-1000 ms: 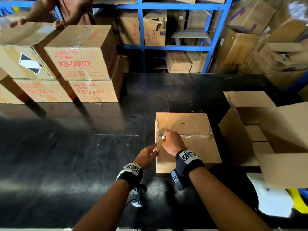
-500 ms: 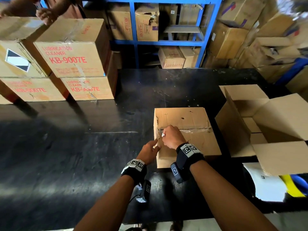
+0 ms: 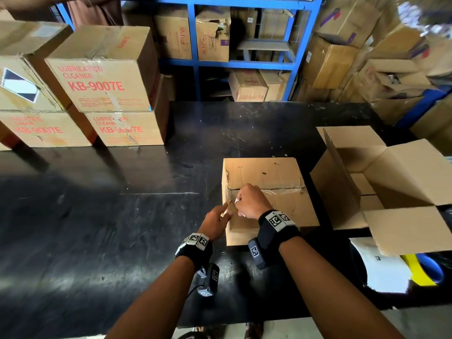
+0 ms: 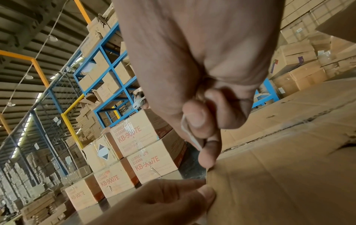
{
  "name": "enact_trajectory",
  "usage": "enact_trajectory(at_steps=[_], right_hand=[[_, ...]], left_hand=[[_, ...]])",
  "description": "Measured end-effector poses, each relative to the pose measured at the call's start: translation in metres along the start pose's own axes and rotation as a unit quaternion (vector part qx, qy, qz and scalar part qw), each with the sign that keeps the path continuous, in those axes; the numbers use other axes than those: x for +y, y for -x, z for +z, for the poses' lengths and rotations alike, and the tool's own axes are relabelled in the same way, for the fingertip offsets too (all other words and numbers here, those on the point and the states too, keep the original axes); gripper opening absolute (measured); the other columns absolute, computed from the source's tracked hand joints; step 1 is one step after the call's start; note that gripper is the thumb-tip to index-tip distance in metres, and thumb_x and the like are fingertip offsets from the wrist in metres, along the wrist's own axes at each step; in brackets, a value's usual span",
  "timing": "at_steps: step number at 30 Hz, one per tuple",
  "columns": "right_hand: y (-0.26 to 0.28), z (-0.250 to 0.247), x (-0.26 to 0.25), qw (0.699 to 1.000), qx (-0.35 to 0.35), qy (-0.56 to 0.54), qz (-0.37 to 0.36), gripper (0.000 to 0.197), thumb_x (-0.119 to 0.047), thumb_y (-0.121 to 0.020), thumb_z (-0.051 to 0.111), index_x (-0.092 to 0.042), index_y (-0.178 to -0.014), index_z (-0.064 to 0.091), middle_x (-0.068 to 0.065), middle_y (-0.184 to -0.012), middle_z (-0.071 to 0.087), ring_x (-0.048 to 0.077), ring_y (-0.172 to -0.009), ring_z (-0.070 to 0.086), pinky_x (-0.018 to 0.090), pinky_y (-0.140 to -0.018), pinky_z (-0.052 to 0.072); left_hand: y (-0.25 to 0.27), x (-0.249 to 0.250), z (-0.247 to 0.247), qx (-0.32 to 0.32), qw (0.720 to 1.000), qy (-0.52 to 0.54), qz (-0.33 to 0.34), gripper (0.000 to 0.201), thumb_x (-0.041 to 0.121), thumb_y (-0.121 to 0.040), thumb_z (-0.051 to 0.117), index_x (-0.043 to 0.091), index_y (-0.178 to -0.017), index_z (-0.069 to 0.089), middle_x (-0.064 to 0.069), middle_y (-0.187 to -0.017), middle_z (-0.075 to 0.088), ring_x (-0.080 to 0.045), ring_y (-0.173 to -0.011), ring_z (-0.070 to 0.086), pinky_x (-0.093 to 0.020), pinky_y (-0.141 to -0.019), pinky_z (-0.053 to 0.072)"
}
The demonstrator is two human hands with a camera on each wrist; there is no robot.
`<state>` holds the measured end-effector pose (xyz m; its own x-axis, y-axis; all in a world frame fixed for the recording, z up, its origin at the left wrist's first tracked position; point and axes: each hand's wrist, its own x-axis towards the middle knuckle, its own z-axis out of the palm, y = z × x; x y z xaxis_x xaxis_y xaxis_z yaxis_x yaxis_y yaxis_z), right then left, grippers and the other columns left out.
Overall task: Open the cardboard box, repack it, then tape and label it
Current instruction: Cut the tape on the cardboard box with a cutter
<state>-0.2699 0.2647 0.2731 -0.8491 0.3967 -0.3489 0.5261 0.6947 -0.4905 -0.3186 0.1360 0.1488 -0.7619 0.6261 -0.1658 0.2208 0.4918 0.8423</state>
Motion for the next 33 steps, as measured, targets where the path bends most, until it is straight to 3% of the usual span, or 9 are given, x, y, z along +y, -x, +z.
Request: enact_trajectory(at_steps=[4,7,9,12,15,20,23,27,33], right_hand=[[0.004,-0.004,-0.003,1.0,-0.014,0.005,-0.006,0.011,-0.007,-0.08,0.065,-0.001,-0.081,0.073,0.016,-0.081,0.075,0.029,-0.081,0.073,0.037,-0.076,0.06],[0.007,-0.007,0.0,1.0,-0.023,0.021,-0.001,0.017,-0.004,-0.078,0.06,-0.001,-0.067,0.072,0.012,-0.063,0.073,0.026,-0.062,0.072,0.035,-0.069,0.061],[0.004,-0.007,0.008,1.0,-0.011,0.016,0.01,0.016,-0.007,-0.077,0.057,-0.003,-0.07,0.071,0.008,-0.058,0.071,0.025,-0.052,0.07,0.035,-0.066,0.062],[0.003,-0.014,0.022,0.999,0.034,0.001,0.014,0.013,-0.016,-0.083,0.057,-0.007,-0.081,0.066,0.005,-0.074,0.073,0.029,-0.071,0.073,0.03,-0.066,0.055],[0.006,-0.024,0.041,0.997,0.064,-0.035,0.039,0.018,-0.014,-0.094,0.058,-0.006,-0.11,0.059,0.014,-0.106,0.068,0.035,-0.1,0.067,0.032,-0.07,0.043],[0.015,-0.031,0.087,0.989,0.062,-0.109,0.084,0.026,-0.021,-0.1,0.047,-0.007,-0.123,0.046,0.02,-0.127,0.062,0.039,-0.116,0.059,0.038,-0.081,0.042],[0.02,-0.037,0.12,0.986,0.044,-0.136,0.087,0.035,-0.025,-0.102,0.046,-0.009,-0.132,0.042,0.018,-0.132,0.059,0.036,-0.121,0.057,0.035,-0.083,0.039],[0.034,-0.048,0.172,0.98,0.088,-0.168,0.054,0.037,-0.019,-0.099,0.059,-0.011,-0.134,0.05,0.009,-0.13,0.063,0.028,-0.118,0.06,0.03,-0.09,0.044],[0.062,-0.045,0.273,0.941,0.255,-0.205,0.088,0.024,-0.009,-0.09,0.07,-0.011,-0.114,0.065,0.012,-0.118,0.062,0.028,-0.107,0.062,0.039,-0.096,0.051]], left_hand=[[0.001,-0.001,0.0,-0.005,1.0,0.004,0.001,0.042,0.031,-0.101,0.053,0.018,-0.14,0.054,-0.009,-0.133,0.061,-0.025,-0.117,0.061,-0.037,-0.099,0.048],[0.002,0.001,0.0,-0.007,1.0,0.009,-0.01,0.042,0.034,-0.101,0.053,0.022,-0.141,0.053,-0.007,-0.136,0.059,-0.024,-0.12,0.06,-0.04,-0.101,0.048],[0.003,0.001,-0.002,-0.01,1.0,0.011,-0.02,0.045,0.032,-0.1,0.054,0.02,-0.144,0.05,-0.007,-0.137,0.058,-0.025,-0.121,0.06,-0.038,-0.101,0.047],[-0.001,0.001,-0.004,-0.001,0.999,-0.016,-0.028,0.059,0.032,-0.098,0.056,0.014,-0.151,0.036,-0.012,-0.149,0.046,-0.028,-0.128,0.053,-0.039,-0.108,0.043],[-0.008,0.011,-0.001,0.013,0.992,-0.126,0.019,0.073,0.031,-0.096,0.058,0.01,-0.155,0.022,-0.013,-0.16,0.024,-0.032,-0.145,0.028,-0.042,-0.119,0.024],[-0.012,0.043,0.024,0.022,0.95,-0.287,0.118,0.074,0.046,-0.092,0.057,0.005,-0.148,0.031,-0.019,-0.157,0.027,-0.043,-0.146,0.02,-0.048,-0.121,0.019],[-0.016,0.053,0.049,0.01,0.942,-0.328,0.067,0.078,0.06,-0.092,0.044,0.01,-0.15,0.027,-0.018,-0.159,0.02,-0.041,-0.148,0.012,-0.053,-0.12,0.013],[-0.013,0.057,0.07,0.04,0.915,-0.4,0.029,0.087,0.071,-0.085,0.016,0.013,-0.147,0.035,-0.02,-0.157,0.029,-0.042,-0.146,0.023,-0.06,-0.118,0.016],[-0.014,0.057,0.082,0.096,0.898,-0.429,0.03,0.083,0.071,-0.089,0.02,0.014,-0.146,0.04,-0.015,-0.156,0.036,-0.038,-0.145,0.028,-0.057,-0.119,0.019]])
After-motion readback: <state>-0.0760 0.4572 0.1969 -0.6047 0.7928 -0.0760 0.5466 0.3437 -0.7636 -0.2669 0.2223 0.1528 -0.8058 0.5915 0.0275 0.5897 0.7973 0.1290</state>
